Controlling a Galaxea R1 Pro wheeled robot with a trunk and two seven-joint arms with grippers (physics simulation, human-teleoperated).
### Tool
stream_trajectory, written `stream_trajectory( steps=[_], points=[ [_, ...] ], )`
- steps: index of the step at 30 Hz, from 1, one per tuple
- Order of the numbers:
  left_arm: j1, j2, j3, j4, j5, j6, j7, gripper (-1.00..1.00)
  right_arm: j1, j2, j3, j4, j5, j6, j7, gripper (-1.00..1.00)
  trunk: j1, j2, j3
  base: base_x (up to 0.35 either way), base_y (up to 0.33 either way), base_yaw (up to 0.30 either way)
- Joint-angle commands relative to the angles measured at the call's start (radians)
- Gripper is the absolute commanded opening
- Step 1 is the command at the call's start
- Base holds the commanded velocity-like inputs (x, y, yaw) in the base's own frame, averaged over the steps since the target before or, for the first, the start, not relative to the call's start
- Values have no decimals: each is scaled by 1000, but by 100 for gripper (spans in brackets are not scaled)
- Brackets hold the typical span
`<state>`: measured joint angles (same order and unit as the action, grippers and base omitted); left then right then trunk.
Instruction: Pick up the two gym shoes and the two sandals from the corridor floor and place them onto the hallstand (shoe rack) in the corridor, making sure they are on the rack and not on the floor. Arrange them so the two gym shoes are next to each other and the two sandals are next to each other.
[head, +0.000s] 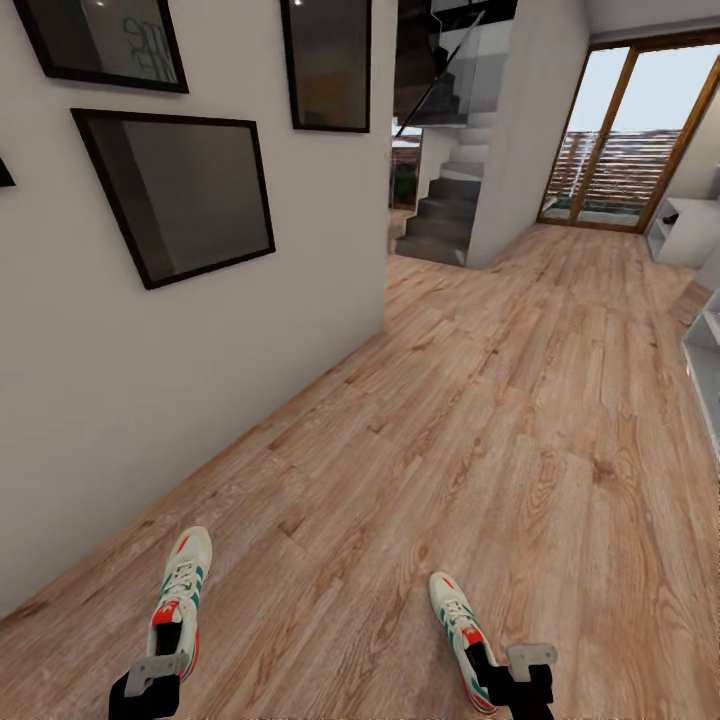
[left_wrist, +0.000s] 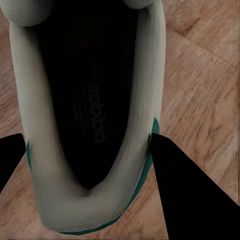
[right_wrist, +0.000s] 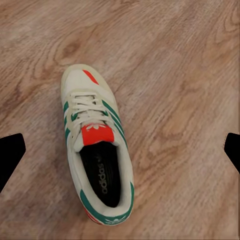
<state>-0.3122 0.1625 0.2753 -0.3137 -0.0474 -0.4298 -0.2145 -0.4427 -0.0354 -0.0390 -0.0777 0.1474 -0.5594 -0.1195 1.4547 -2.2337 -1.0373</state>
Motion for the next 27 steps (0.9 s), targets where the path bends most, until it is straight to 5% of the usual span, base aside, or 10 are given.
stream_trajectory(
  steps=[1,22,27],
  points=[
    [-1,-1,9,1,-6,-3,-6,-100,-1,0,-4,1,11,-2,-6,100,0,0,-1,-139,-100,1],
    [-25,-2,-1,-25,-14,31,-12,-100,-1,-5,0,-23,20,5,2,100,0,0,-1,-78,-55,0],
    [-124,-5,-4,-50,-18,176,-21,-100,-2,-5,1,-129,19,92,4,100,0,0,-1,0,0,0]
  ],
)
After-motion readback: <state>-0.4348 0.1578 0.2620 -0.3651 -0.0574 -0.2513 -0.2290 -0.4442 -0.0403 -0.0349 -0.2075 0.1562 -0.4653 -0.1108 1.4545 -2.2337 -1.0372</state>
